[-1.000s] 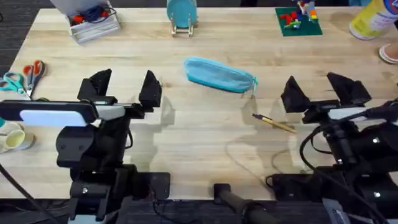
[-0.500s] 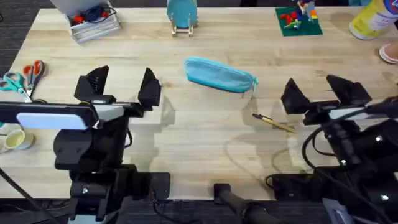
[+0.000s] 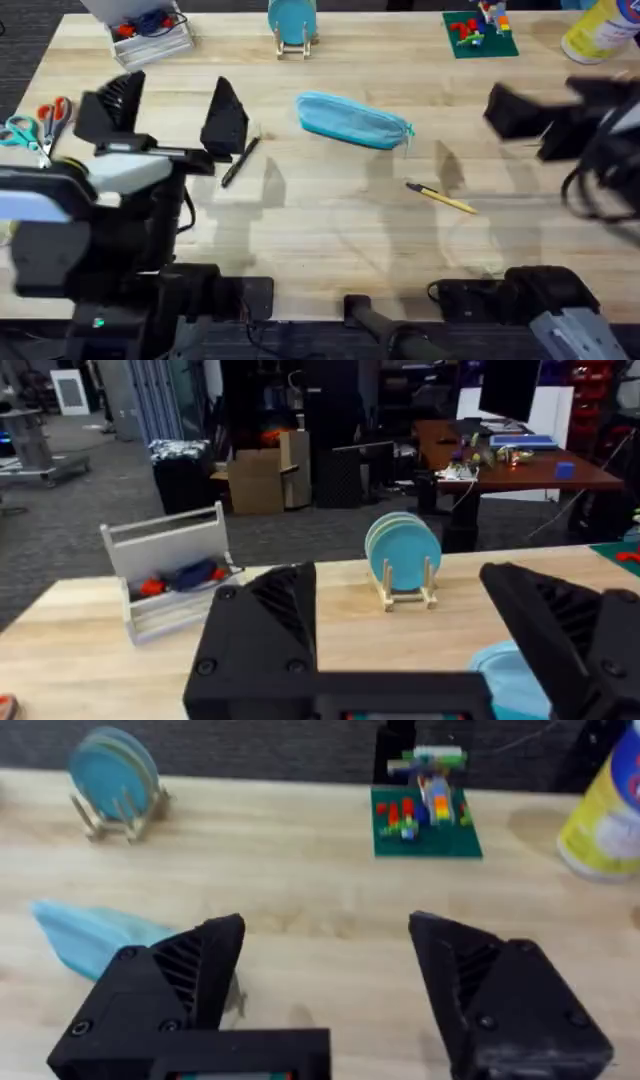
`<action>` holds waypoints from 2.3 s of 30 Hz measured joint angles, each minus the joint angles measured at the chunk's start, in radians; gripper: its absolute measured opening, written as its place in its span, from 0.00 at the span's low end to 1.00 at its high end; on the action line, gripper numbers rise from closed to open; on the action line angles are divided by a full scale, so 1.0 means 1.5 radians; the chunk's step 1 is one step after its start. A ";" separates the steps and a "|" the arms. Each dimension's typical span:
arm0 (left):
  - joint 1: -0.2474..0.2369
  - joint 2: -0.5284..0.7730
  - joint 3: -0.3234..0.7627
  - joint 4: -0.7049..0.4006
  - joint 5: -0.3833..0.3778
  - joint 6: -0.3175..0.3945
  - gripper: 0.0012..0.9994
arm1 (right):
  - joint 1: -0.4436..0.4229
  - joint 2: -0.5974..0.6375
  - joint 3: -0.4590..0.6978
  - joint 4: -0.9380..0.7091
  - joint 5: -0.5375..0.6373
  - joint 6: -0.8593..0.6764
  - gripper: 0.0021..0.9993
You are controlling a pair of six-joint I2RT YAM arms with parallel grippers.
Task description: Unzip the bag, pick up the pens from the table one at a time and place them inside, then zip the bag closed.
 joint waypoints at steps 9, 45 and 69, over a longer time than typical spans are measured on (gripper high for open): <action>0.000 0.209 0.181 -0.078 0.057 0.050 0.99 | 0.000 0.220 0.221 -0.102 -0.029 0.000 1.00; 0.000 0.831 0.695 -0.603 0.365 0.676 0.99 | 0.001 0.300 0.368 -0.278 -0.122 0.000 1.00; 0.008 0.880 0.703 -0.564 0.367 0.782 0.99 | 0.001 0.300 0.368 -0.278 -0.122 0.000 1.00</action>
